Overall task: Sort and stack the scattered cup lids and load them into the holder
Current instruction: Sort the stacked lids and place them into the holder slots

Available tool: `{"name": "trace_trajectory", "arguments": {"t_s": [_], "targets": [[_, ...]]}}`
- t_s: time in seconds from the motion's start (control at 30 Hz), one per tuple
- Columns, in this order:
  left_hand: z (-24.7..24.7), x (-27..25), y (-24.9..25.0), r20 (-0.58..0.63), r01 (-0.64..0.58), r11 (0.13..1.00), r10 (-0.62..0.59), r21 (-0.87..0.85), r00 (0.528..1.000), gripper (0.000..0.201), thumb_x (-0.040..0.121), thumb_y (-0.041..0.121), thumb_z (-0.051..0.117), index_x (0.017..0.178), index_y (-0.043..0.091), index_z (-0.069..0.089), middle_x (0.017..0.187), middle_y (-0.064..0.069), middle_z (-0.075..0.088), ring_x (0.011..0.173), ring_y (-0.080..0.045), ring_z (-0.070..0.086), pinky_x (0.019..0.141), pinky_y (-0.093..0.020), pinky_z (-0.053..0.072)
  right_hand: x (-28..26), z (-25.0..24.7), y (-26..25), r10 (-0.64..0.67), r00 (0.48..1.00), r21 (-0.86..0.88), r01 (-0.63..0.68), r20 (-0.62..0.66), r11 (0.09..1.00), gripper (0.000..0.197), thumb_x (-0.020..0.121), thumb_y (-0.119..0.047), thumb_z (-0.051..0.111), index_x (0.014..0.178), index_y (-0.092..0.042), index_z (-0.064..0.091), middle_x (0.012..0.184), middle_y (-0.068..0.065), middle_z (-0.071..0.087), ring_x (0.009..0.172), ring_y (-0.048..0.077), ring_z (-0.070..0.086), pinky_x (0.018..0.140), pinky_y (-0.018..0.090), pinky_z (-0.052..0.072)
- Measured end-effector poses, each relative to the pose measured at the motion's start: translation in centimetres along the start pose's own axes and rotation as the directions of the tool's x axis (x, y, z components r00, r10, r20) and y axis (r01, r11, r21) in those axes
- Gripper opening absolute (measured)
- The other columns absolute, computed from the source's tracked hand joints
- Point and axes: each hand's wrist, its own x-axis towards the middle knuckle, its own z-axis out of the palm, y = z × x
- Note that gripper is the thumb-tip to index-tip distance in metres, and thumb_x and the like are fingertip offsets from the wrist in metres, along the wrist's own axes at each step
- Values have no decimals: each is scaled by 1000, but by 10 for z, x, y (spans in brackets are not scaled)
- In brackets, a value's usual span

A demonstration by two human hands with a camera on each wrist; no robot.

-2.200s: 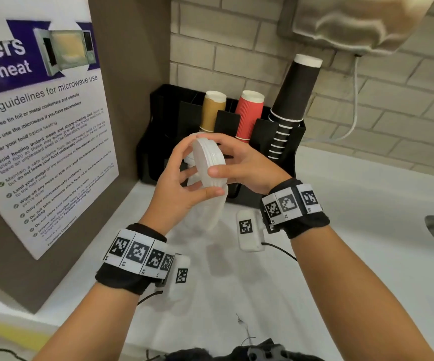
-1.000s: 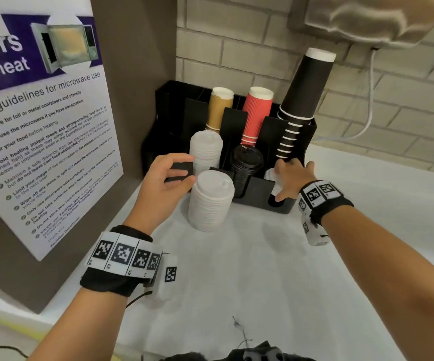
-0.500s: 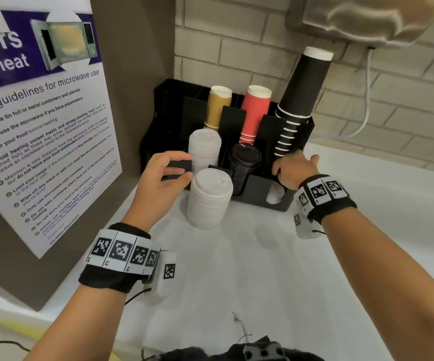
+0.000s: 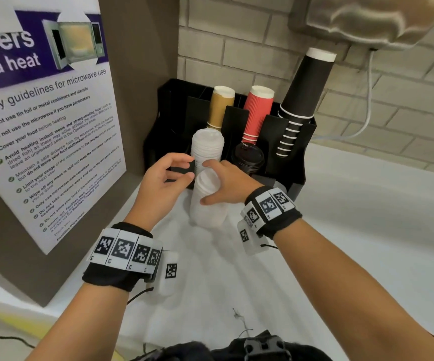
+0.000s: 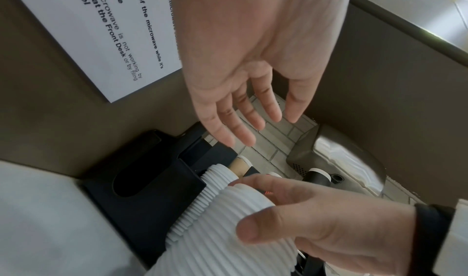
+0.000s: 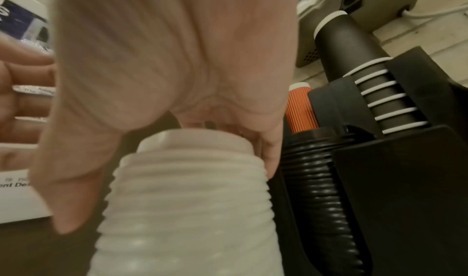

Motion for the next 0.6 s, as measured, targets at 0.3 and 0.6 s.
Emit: {"name": "trace_trajectory", "arguments": {"t_s": [0.3,0.6], "targets": [[0,4,-8,24,56,998,-56,-15,998,48,84,12,72,119,38,52,118,8,57,101,-10,60,77,-10,46,-7,-22,3,-53,981,153,82,-189,985,78,69,-32,81,135,-21,40,124,5,46,114,22,46,89,29,40],[28,4,-3,193,73,972,-29,-225,981,107,59,37,84,147,48,24,150,9,37,128,-14,51,97,-30,51,-46,-36,-20,-78,955,666,257,-286,701,55,82,-26,73,129,-33,45,122,2,56,111,20,58,91,37,54]]}}
